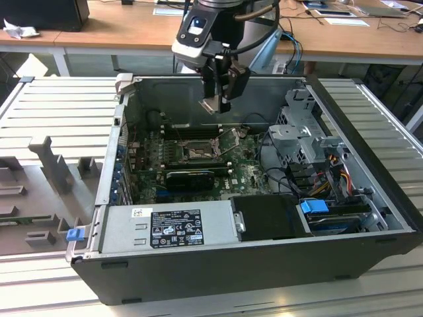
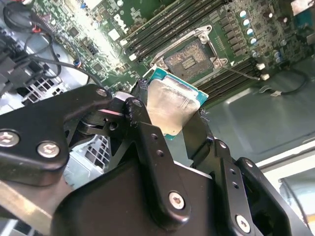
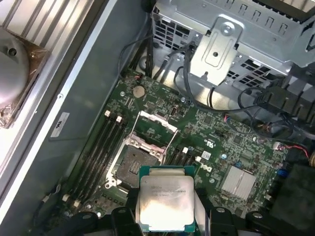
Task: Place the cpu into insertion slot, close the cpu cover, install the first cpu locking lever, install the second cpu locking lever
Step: 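Place the cpu into insertion slot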
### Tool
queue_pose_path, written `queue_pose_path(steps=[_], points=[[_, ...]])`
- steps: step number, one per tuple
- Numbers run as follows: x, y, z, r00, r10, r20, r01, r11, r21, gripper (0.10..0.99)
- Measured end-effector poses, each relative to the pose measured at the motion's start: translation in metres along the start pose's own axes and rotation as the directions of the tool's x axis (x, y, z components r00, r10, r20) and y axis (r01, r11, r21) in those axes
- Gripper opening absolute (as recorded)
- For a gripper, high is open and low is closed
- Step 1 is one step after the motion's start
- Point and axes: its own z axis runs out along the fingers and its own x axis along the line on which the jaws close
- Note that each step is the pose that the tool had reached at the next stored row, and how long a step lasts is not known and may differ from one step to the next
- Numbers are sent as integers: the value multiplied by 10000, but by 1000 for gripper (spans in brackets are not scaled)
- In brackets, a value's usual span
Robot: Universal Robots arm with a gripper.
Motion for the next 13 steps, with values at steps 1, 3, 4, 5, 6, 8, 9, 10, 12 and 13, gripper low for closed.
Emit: queue_pose_path(steps=[1, 3, 4, 5, 6, 8, 9, 10, 12, 13], points=[[0, 0, 1, 9999, 133, 9, -133, 9999, 0, 525], [0, 0, 2, 9985, 545, 36, -545, 9985, -2, 525], [0, 0, 3, 9979, 648, 43, -648, 9979, -3, 525], [1, 0, 5, 9972, 742, 49, -742, 9972, -4, 525], [1, 0, 7, 9968, 794, 52, -794, 9968, -5, 525], [1, -1, 13, 9966, 826, 57, -826, 9966, -3, 525], [1, -1, 16, 9965, 828, 57, -828, 9966, -3, 525], [1, -1, 23, 9965, 829, 57, -829, 9966, -4, 525], [0, -2, 33, 9965, 830, 57, -830, 9965, -4, 525], [1, -2, 40, 9965, 830, 56, -830, 9966, -4, 525]])
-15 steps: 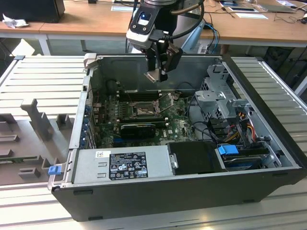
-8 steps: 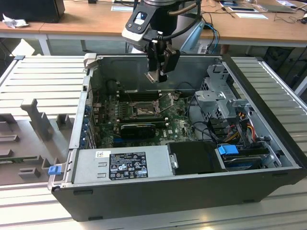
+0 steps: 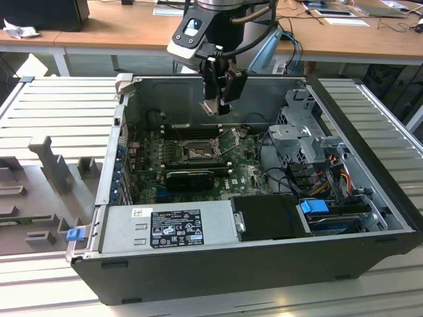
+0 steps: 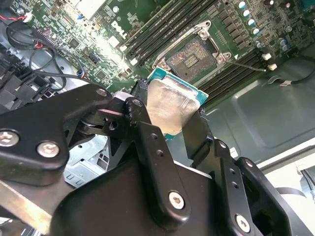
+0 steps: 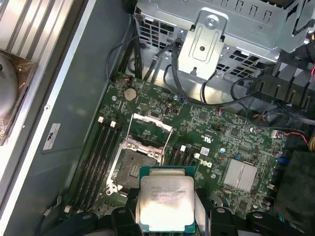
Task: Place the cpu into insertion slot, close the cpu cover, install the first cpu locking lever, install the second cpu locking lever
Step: 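Place the cpu into insertion slot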
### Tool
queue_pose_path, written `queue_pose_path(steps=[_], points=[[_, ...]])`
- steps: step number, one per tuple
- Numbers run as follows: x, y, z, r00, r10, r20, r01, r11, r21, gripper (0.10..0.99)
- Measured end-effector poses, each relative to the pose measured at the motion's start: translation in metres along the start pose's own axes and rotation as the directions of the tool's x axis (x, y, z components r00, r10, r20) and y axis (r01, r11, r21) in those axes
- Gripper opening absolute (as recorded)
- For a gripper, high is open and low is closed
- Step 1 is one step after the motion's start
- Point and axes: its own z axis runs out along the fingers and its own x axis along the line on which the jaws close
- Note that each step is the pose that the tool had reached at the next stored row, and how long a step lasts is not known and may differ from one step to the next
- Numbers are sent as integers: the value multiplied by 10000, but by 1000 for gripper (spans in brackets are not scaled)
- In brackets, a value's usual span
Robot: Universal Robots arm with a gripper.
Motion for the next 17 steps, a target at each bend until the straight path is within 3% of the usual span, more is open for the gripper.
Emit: queue_pose_path(steps=[8, 11, 14, 17], points=[[0, -1, 16, 9998, 216, 15, -216, 9998, -1, 525], [0, -2, 28, 9974, 724, 52, -724, 9974, -3, 525], [0, -3, 44, 9905, 1373, 99, -1373, 9905, -8, 525], [0, -4, 59, 9799, 1990, 142, -1990, 9800, -16, 525]])
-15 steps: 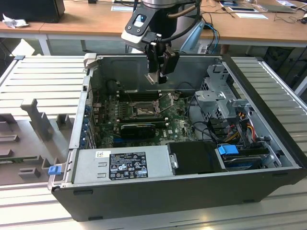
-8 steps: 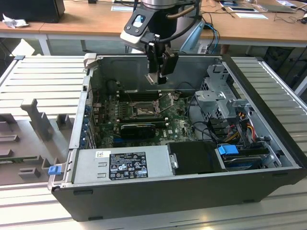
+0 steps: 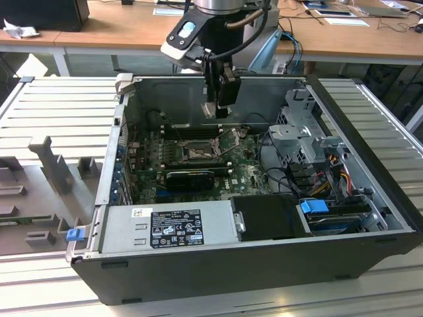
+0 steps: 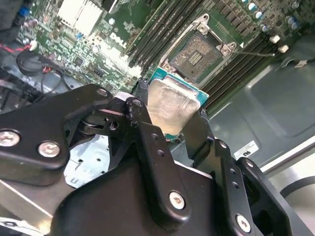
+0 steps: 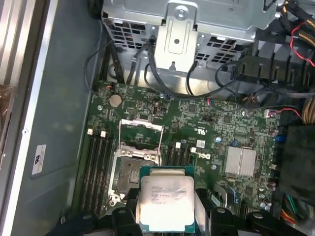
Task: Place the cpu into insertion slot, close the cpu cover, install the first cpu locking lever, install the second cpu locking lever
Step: 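Place the cpu into insertion slot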
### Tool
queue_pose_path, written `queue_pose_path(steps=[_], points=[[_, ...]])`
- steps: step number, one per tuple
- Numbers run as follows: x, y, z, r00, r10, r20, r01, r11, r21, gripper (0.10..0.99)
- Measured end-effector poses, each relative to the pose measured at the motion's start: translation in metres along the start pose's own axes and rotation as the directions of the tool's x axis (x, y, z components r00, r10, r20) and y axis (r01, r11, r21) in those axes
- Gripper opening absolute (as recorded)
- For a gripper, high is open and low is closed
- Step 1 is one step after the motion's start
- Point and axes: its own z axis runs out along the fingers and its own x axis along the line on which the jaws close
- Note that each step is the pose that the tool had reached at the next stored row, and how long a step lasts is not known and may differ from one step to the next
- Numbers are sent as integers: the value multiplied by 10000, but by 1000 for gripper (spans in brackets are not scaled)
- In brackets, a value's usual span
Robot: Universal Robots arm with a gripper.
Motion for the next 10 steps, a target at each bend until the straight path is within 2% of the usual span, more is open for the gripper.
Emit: queue_pose_path(steps=[3, 10], points=[[0, -1, 17, 9991, 420, 27, -420, 9991, -2, 525], [0, -10, 144, 9988, 482, 32, -482, 9988, -1, 525]])
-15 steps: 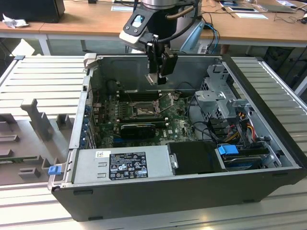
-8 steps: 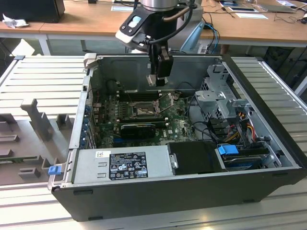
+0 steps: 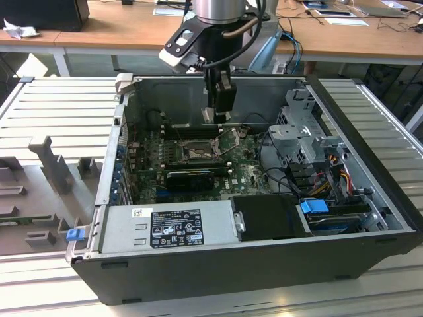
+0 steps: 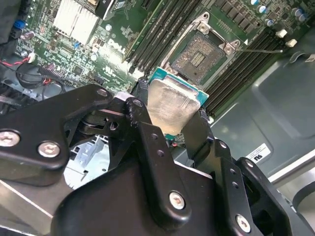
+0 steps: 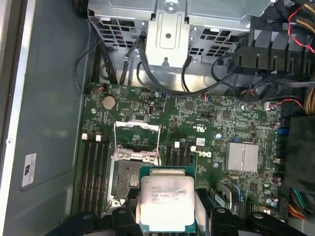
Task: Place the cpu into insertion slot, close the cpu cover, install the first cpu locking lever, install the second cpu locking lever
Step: 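Place the cpu into insertion slot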
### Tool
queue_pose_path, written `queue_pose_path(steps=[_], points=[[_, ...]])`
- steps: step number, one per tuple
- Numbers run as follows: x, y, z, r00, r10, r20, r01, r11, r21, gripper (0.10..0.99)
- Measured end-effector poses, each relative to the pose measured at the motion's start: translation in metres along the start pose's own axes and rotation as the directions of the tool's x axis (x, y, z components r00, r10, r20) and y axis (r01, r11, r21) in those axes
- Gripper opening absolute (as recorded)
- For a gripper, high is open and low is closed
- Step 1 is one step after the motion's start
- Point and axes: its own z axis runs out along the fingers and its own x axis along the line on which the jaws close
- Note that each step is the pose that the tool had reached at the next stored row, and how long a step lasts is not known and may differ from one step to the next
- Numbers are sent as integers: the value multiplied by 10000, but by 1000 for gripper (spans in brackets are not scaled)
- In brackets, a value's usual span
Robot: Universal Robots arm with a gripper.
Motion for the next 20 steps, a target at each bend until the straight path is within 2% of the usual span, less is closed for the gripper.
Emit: queue_pose_path(steps=[5, 20], points=[[0, -6, 86, 9988, 479, 31, -479, 9988, -2, 525], [0, -15, 220, 9988, 495, 34, -495, 9988, -2, 525]])
